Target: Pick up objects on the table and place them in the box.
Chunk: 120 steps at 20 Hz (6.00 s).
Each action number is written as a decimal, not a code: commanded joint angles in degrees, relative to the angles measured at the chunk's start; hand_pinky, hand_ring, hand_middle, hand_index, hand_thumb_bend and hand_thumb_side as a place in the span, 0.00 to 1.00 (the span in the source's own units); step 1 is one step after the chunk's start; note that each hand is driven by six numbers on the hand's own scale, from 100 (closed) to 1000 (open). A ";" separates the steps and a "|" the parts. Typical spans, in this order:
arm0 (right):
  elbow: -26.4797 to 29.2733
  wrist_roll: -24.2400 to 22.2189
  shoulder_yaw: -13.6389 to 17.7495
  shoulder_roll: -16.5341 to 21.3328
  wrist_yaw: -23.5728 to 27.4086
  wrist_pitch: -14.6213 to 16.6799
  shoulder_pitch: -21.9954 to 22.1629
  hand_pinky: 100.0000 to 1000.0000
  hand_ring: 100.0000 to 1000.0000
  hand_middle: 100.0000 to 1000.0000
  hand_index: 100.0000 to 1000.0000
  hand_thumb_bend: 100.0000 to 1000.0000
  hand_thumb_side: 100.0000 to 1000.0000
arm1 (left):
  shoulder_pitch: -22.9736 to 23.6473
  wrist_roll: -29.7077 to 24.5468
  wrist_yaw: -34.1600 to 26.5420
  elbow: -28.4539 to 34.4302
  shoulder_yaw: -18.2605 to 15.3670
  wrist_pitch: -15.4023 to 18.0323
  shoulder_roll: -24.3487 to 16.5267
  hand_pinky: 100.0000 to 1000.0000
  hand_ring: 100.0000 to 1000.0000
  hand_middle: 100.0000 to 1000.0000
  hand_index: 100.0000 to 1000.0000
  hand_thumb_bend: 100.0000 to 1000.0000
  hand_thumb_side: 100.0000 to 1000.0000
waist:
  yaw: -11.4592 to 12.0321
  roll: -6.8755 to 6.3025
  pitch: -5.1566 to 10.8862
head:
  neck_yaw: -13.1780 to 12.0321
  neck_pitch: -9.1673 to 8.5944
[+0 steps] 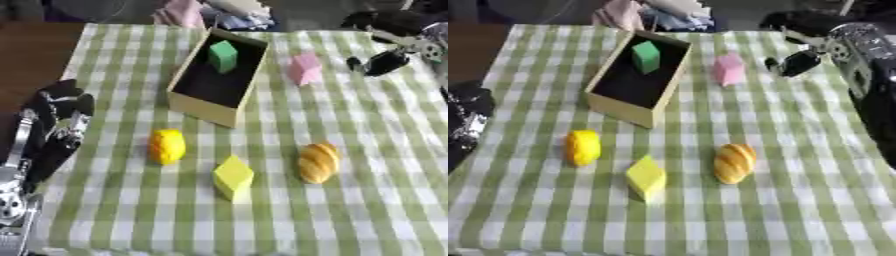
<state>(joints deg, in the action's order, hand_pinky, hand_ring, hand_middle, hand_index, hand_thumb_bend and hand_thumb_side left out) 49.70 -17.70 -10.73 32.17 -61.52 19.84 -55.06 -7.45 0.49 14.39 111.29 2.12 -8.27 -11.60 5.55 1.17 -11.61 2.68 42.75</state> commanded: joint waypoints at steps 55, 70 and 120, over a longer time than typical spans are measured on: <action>-8.43 3.79 3.84 -5.06 -5.38 -1.71 -2.90 1.00 1.00 1.00 1.00 0.00 0.24 | -1.67 -1.39 -0.22 1.82 0.85 0.21 -0.55 0.77 0.70 0.70 0.83 0.26 0.59 | 3.76 0.09 -0.65 | 1.17 -1.35; -10.03 3.13 5.03 -5.68 -5.44 -3.49 -3.10 0.97 1.00 0.97 1.00 0.00 0.27 | -1.78 -1.75 -0.18 1.93 1.04 0.22 -0.51 0.77 0.70 0.70 0.83 0.26 0.59 | 4.28 0.03 -1.20 | 2.30 -1.23; 4.48 3.76 0.95 -5.70 12.18 -1.18 -4.43 0.76 0.63 0.45 0.71 0.00 0.09 | -1.79 -1.68 -0.41 1.82 0.97 0.25 -0.33 0.77 0.70 0.70 0.83 0.25 0.60 | 4.05 0.01 -0.75 | 3.21 -1.30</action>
<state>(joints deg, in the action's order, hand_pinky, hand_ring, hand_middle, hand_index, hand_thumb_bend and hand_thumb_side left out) 52.08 -13.14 -9.44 25.44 -50.45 18.36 -57.98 -8.60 -1.32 13.95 112.31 3.32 -8.14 -11.55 9.60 1.17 -12.91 5.73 41.77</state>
